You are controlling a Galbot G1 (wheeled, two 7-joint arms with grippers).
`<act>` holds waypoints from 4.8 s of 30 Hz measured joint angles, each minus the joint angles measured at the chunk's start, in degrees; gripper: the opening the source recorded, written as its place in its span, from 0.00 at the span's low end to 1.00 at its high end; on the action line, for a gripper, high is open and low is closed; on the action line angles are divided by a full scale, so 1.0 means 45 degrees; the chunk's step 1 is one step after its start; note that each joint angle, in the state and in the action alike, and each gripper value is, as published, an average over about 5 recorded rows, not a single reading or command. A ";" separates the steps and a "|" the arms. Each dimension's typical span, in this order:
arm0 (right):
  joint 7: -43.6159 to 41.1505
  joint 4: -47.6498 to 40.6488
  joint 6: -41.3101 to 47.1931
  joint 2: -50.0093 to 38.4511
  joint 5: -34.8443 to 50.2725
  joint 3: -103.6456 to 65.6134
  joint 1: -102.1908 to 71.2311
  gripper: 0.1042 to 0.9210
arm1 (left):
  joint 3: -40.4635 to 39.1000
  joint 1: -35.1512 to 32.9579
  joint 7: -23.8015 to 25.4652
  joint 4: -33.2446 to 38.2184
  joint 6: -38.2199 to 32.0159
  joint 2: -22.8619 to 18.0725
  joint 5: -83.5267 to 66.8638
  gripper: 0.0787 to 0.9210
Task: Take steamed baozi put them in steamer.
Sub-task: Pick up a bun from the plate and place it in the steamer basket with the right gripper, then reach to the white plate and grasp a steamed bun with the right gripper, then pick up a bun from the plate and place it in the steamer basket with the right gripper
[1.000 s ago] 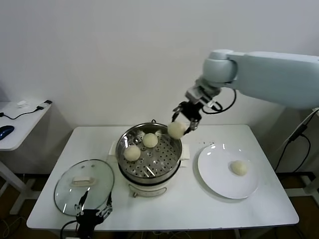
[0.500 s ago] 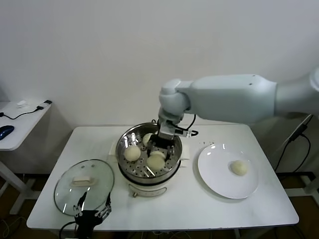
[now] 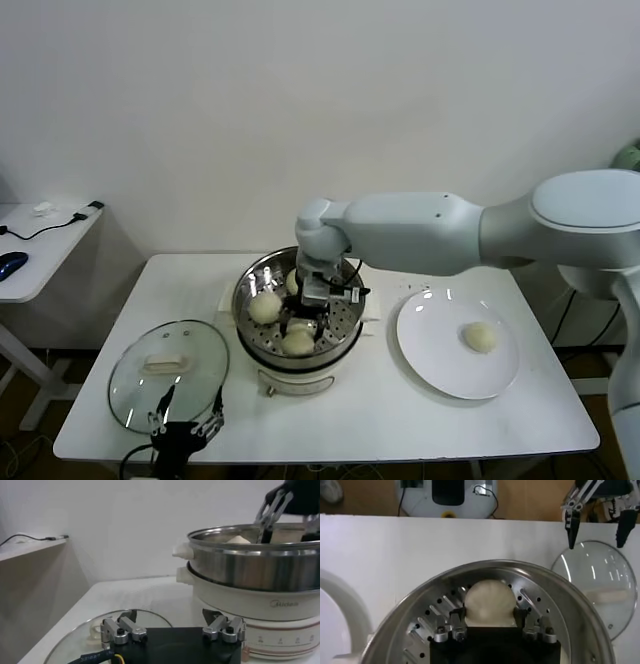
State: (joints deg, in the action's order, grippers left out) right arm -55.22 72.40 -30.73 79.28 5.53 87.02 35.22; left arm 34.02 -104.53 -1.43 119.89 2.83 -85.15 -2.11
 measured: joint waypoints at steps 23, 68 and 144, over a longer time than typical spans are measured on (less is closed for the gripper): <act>-0.1044 -0.0849 0.0532 -0.2811 0.3058 0.1392 0.3035 0.88 | -0.0011 -0.0088 -0.0011 0.0105 -0.0076 -0.0112 0.0019 0.88; 0.0390 -0.3356 0.8490 -0.8477 0.1604 -0.2450 -0.4750 0.88 | 0.0071 -0.0496 -0.0050 0.0035 -0.0172 -0.0331 0.0317 0.88; 0.3647 0.0954 1.1976 -0.1592 1.0593 0.2941 0.1611 0.87 | -0.0178 -0.0280 -0.0029 0.0342 -0.0128 -0.0028 0.0209 0.88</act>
State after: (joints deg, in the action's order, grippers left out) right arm -38.81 76.69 23.16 72.12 53.20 100.25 42.47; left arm 33.22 -105.79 -1.56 121.43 2.25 -85.28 -1.17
